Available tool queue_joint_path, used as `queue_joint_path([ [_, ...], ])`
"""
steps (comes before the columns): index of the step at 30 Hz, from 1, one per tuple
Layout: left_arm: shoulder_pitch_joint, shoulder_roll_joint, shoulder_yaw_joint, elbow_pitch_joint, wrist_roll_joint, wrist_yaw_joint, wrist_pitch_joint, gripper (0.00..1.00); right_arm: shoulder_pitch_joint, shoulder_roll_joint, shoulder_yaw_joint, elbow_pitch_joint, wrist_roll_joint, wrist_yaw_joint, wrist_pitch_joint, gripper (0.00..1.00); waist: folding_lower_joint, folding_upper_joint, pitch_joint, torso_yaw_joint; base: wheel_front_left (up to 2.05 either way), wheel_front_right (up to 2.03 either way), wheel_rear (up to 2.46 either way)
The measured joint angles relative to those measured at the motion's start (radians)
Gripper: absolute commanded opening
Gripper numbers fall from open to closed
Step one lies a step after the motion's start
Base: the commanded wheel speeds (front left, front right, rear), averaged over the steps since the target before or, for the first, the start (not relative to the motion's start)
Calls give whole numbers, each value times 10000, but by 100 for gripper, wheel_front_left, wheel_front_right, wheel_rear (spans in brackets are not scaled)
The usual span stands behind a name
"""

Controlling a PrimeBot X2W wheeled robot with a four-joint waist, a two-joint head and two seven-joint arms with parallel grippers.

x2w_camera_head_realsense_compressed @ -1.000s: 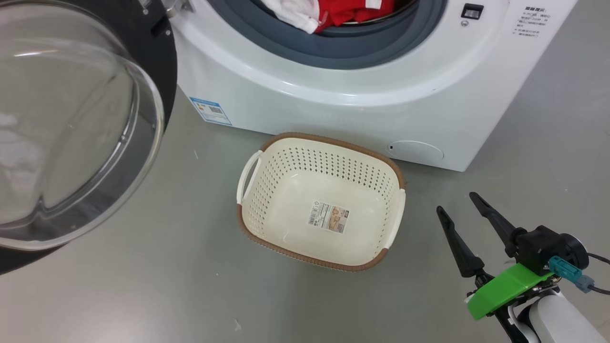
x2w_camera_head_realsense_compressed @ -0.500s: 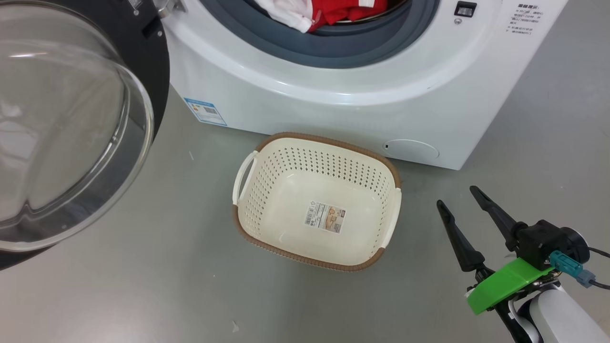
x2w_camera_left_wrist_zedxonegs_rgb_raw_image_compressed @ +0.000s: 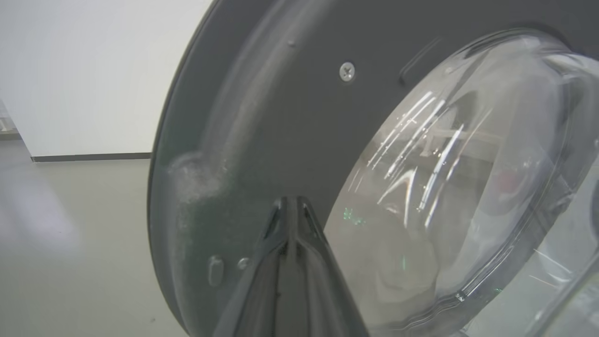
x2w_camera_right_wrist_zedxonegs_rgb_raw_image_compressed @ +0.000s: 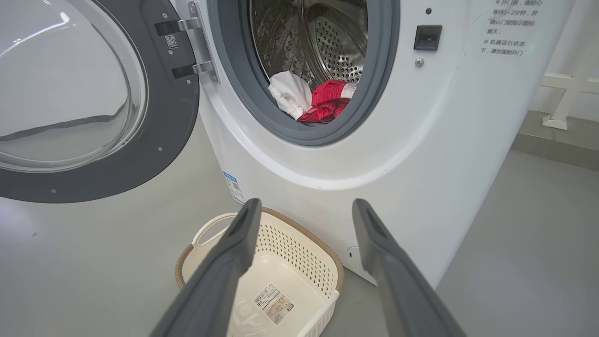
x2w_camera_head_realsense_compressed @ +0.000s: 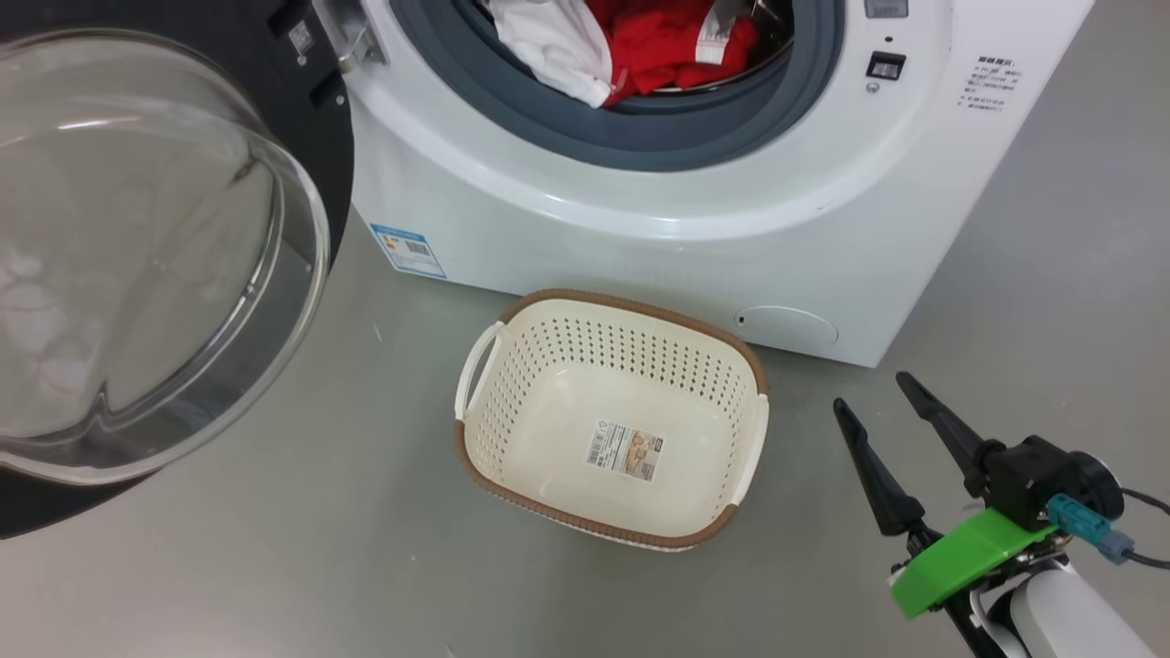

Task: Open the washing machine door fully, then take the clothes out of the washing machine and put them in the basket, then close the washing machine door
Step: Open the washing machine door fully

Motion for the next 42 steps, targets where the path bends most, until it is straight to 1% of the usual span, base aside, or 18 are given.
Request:
queue_joint_path([
  [1, 157, -77, -148, -111, -56, 0, 0, 8, 76, 10, -2, 0, 0, 0, 0, 100, 0, 0, -57, 0, 0, 0, 0],
  [2, 337, -151, -320, -242, -132, 0, 0, 12, 140, 25, 2, 12, 0, 0, 0, 100, 0, 0, -113, 1, 0, 0, 0],
  [3, 504, -230, -522, -370, -201, -2, 2, 22, 165, 42, 2, 27, 0, 0, 0, 100, 0, 0, -165, 3, 0, 0, 0],
  [5, 804, -364, -874, -685, -291, -2, 2, 45, 197, 65, -2, 25, 0, 0, 0, 100, 0, 0, -272, 9, 0, 0, 0],
  [6, 954, -410, -1018, -861, -349, -2, 2, 58, 235, 82, -4, 23, 0, 0, 0, 100, 0, 0, -324, 13, 0, 0, 0],
  [7, 1116, -441, -1154, -1055, -422, -2, 2, 76, 288, 104, -6, 25, 0, 0, 0, 100, 0, 0, -375, 15, 0, 0, 0],
  [9, 1414, -512, -1346, -1419, -577, -2, 0, 100, 351, 155, -10, 29, 2, 0, 0, 100, 0, 0, -478, 16, 0, 0, 0],
  [11, 1735, -600, -1536, -1774, -594, -2, 2, 100, 353, 221, -31, 21, 2, 0, 0, 100, 0, 0, -581, 11, 0, 0, 0],
  [17, 2692, -1137, -2025, -2892, -483, -2, 2, 100, 664, 293, -244, -6, 2, 0, 0, 100, 0, 0, -866, -69, 0, 0, 0],
  [24, 3452, -1448, -2824, -3879, -387, -2, 2, 100, 745, 357, -337, -52, 4, 0, 0, 100, 0, 0, -1010, -359, 0, 0, 0],
  [30, 3946, -1442, -3590, -4385, -702, -4, 2, 100, 778, 441, -539, -84, 4, 0, 0, 100, 0, 0, -1067, -725, 0, 0, 0],
  [35, 4313, -1411, -4236, -4495, -924, -4, 0, 100, 901, 583, -650, -130, 2, 0, 0, 100, -1, 0, -1085, -1126, 0, 0, 0],
  [42, 4436, -1137, -5147, -4510, -1394, -4, 0, 100, 939, 617, -932, -180, 2, 0, 0, 100, 0, 0, -1131, -1765, 0, 0, 0],
])
